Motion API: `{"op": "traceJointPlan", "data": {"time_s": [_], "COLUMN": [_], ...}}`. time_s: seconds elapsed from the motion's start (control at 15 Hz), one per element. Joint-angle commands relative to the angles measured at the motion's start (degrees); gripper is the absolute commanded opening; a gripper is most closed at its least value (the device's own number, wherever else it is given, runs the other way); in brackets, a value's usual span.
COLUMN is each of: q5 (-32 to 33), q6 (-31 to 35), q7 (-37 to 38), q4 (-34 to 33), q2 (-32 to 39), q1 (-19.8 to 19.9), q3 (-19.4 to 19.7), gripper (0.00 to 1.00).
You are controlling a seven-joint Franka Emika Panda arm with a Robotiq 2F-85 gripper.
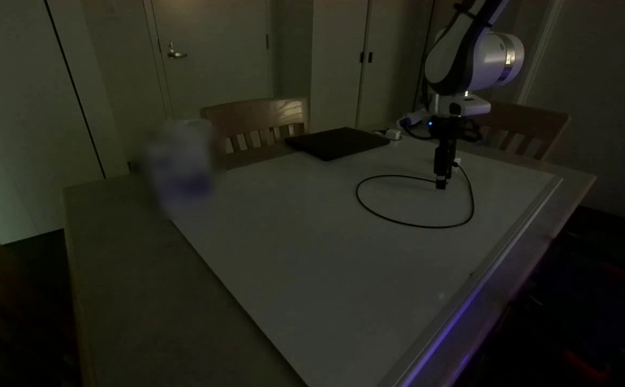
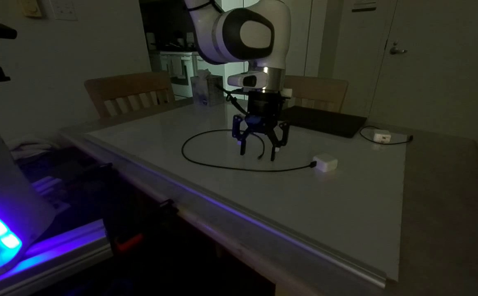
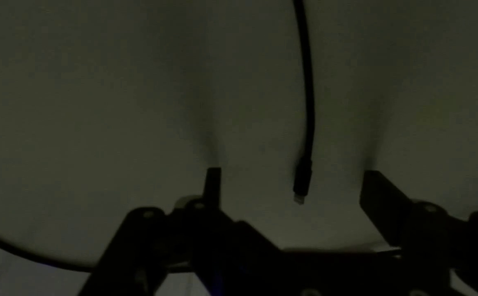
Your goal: Straighten the cable
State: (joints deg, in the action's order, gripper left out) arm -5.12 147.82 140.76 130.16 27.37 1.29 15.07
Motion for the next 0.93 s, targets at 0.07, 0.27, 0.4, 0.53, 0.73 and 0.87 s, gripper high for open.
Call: {"op": "traceJointPlan", "data": {"time_s": [0.07,0.27,0.4,0.53,0.73,0.87], "q5": [-2.18,-2.39,-2.68,-3.04,-3.14,-2.57], "q6": [0.25,0.20,0.26,0.18,0.46,0.66], "q7": [-2.54,-2.80,-2.87,-2.92,-2.76,-3.38], "q4": [-2.05,-2.52,-2.83,-3.09,-2.64,-2.24], "q2": [1.53,1.45,1.46,1.48,1.10,0.68], "q1": [2.08,2.62,2.79,2.81,2.50,2.25], "q3": [-1.50,-1.50,-1.47,-1.50,-1.48,-1.55], "gripper": [0.48,0.27,0.13,0.01,0.00,0.02]}}
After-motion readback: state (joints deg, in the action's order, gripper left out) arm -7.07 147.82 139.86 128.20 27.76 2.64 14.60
